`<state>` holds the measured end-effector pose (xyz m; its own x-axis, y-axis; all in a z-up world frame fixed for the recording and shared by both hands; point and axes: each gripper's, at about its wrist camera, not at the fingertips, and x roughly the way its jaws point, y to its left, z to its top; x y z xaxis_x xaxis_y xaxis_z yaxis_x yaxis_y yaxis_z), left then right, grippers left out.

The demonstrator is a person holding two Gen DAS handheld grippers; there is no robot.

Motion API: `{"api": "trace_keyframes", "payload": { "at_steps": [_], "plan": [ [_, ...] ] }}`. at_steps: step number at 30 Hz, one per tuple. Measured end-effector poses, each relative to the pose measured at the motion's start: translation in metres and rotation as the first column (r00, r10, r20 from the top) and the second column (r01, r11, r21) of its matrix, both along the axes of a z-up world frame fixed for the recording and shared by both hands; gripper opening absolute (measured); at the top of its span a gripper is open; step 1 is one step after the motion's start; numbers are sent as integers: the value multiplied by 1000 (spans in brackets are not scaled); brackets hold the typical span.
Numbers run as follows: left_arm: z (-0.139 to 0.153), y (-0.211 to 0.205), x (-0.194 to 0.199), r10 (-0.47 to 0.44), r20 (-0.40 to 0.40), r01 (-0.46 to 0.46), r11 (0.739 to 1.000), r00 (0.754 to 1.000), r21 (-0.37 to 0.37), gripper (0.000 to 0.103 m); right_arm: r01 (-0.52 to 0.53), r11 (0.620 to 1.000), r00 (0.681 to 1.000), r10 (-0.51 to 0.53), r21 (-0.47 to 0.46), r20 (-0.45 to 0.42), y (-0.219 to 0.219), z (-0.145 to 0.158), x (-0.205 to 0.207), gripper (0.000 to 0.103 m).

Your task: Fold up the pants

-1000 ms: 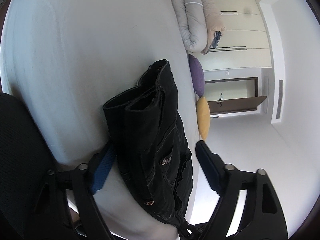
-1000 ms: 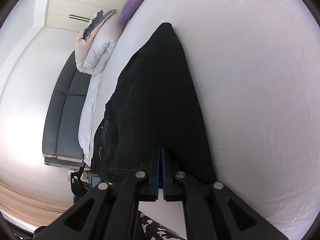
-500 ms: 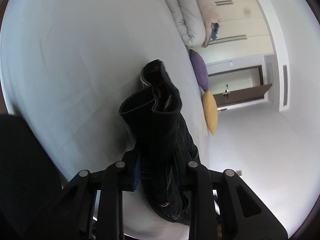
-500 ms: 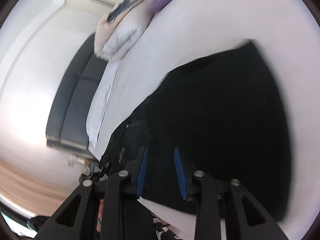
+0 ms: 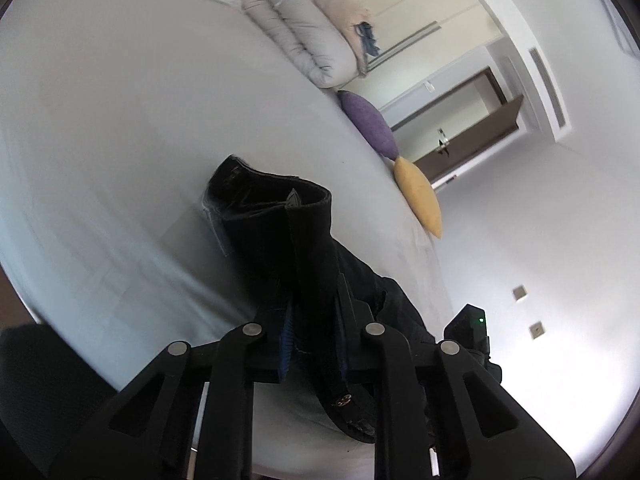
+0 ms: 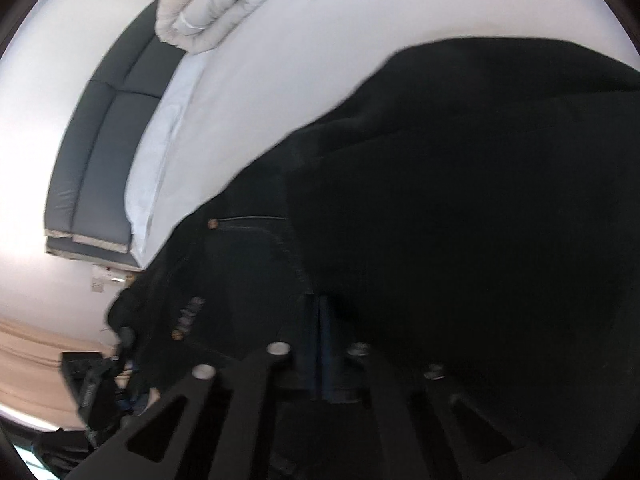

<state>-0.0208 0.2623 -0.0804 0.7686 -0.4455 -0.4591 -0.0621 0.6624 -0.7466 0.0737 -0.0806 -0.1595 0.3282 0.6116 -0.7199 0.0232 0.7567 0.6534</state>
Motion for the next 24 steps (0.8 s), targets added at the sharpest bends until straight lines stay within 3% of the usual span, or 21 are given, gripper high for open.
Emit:
{"api": "trace_keyframes", "payload": {
  "at_steps": [7, 11, 12, 14, 16, 18, 24],
  "plan": [
    [15, -19, 13, -28, 7, 27, 998, 1000, 63, 11, -12, 996, 998, 18, -93, 62, 9, -2, -11, 0],
    [26, -33, 18, -44, 17, 42, 993, 999, 106, 9, 17, 1000, 998, -18, 23, 64, -8, -6, -18, 0],
    [29, -38, 17, -49, 21, 46, 992, 999, 119, 8, 22, 998, 998, -26, 64, 63, -14, -7, -22, 6],
    [32, -45, 17, -60, 26, 55, 988, 998, 145, 8, 33, 990, 996, -44, 139, 80, -21, -3, -29, 29],
    [35, -52, 17, -71, 31, 64, 983, 997, 170, 8, 42, 983, 990, -65, 181, 123, -31, 8, -39, 58],
    [38, -59, 18, -76, 34, 68, 979, 997, 193, 6, 56, 975, 985, -89, 214, 148, -41, 15, -44, 66],
    [37, -66, 21, -77, 29, 69, 972, 997, 223, 4, 79, 967, 982, -117, 242, 147, -62, 19, -48, 66]
  ]
}}
